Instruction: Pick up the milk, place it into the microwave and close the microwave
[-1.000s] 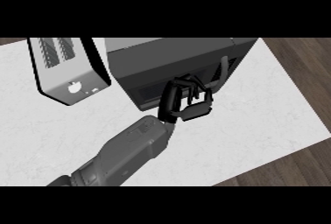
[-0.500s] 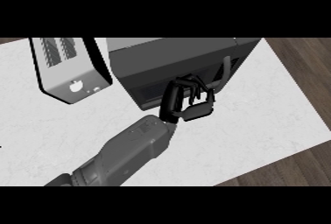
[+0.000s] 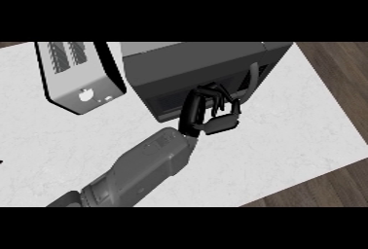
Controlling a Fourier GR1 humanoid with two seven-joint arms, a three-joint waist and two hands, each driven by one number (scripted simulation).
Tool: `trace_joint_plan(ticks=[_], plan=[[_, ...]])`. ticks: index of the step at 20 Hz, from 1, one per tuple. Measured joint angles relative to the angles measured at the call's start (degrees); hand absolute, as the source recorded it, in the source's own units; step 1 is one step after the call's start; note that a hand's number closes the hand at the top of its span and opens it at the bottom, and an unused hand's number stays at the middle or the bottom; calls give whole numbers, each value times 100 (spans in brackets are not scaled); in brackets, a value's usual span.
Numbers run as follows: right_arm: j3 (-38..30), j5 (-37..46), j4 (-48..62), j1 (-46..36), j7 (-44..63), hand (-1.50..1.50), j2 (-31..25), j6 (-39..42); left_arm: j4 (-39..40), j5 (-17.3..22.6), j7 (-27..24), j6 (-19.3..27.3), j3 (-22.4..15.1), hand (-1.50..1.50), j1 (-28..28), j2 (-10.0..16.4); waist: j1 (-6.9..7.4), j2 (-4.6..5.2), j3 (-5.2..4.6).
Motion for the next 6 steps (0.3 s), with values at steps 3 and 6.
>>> trace_joint_plan(ticks=[3,6], plan=[[-9,-68,93,-68,31,-150,-37,36,17,67,-42,14,-31,150,-17,1,-3,-1,3],[-17,-111,173,-138,74,-150,-111,77,34,129,-74,26,-64,150,-36,0,-2,-2,5]])
